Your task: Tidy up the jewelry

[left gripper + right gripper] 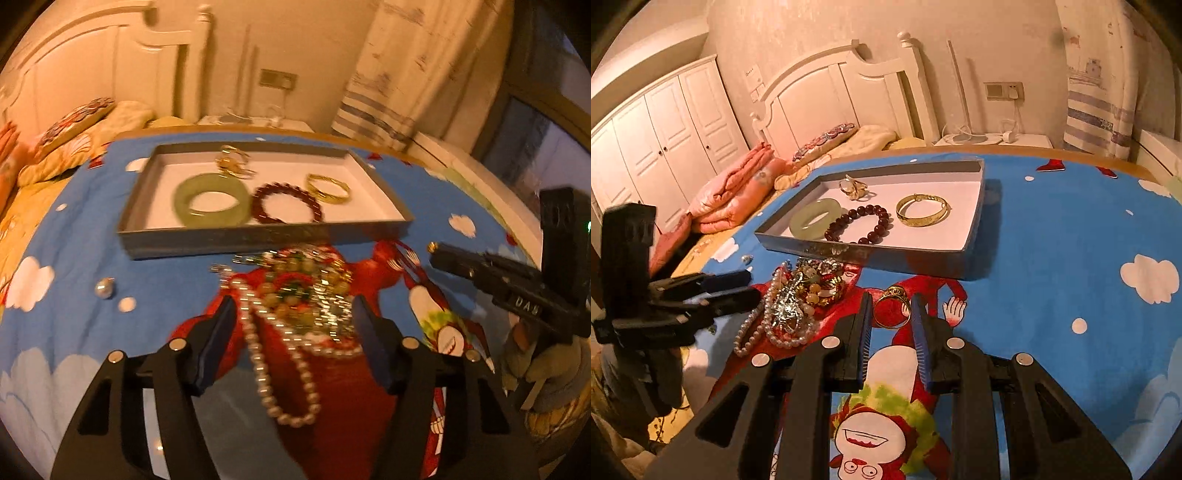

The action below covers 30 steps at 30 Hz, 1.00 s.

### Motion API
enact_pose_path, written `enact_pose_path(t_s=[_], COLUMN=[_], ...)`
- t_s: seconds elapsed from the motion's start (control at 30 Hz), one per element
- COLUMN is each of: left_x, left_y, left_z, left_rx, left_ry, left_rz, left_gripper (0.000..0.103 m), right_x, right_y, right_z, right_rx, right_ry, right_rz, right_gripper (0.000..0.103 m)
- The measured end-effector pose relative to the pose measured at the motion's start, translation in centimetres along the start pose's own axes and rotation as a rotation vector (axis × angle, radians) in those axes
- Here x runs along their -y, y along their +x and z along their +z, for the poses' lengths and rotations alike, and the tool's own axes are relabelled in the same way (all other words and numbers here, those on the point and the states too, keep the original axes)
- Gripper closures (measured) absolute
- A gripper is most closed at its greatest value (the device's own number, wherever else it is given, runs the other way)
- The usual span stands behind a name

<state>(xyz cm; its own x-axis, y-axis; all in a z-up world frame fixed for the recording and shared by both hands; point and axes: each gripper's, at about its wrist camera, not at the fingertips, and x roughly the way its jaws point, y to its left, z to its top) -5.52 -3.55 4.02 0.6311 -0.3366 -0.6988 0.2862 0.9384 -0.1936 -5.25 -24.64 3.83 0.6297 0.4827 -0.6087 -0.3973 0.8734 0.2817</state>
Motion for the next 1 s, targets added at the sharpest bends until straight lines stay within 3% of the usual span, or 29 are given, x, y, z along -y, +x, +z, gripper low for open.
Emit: enact_pose_path(t_s=[0.2,0.27,0.37,1.0], left_x=[2.1,3.0,3.8,2.3], left_y=[2.5,3.2,2.9,-1.2], left_z=[0.8,0.8,0.6,2.7], left_rx=[-0.016,-0.035,-0.001,0.108], left_ry=[0.057,0.114,0.165,0.100], left_rz=[0.011,0.037,0.067,0.016], left_gripper=[0.053,0.081,0.095,0.097], right_x=[0.3,0.3,0.6,0.5], right_y=[-0.3,-0.4,-0.6,-0.5], right_z=[-0.1,-0.1,-0.1,0.2], right_rx=[0.011,0.015,0.020,0.022], right_ry=[0.012,0.016,0.023,0.010], right_rz=[0.020,0.023,0.031,0.015], right_gripper=[0.078,0.078,0.078,0.078])
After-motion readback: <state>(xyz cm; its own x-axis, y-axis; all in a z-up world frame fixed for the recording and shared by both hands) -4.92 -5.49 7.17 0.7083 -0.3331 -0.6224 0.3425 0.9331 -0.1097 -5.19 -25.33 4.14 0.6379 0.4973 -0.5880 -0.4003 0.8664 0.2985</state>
